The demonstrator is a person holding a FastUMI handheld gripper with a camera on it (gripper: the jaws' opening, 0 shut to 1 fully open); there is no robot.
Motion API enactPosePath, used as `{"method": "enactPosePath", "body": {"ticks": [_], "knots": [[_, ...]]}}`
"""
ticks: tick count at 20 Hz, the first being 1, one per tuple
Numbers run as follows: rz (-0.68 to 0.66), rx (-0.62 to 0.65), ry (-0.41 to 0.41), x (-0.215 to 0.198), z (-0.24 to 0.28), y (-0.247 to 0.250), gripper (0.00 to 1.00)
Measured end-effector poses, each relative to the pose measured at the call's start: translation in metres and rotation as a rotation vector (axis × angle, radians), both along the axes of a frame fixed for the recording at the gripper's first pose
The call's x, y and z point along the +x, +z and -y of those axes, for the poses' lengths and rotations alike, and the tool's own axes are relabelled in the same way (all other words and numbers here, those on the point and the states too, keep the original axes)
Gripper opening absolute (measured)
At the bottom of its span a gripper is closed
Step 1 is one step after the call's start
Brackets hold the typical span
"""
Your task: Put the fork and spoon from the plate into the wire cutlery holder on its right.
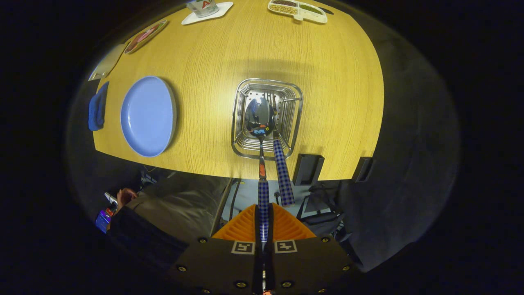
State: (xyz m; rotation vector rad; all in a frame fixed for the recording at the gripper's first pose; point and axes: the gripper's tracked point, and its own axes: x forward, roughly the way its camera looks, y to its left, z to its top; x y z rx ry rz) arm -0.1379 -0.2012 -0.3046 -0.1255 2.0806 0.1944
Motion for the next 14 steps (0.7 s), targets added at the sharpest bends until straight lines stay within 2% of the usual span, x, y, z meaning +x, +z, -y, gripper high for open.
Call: {"method": "enactPosePath", "body": {"ticks": [6, 7, 10, 14], "knots": [[-0.085, -0.02, 0.056, 0.014, 0.001, -0.009, 0.03], [-0.105, -0.027, 0.073, 0.015, 0.0, -0.008, 0.06], [-0.141, -0.059, 0.131, 0.022, 0.002, -0.007, 0.06], [-0.109, -0.07, 0.179, 0.033, 0.003, -0.015, 0.11]]}}
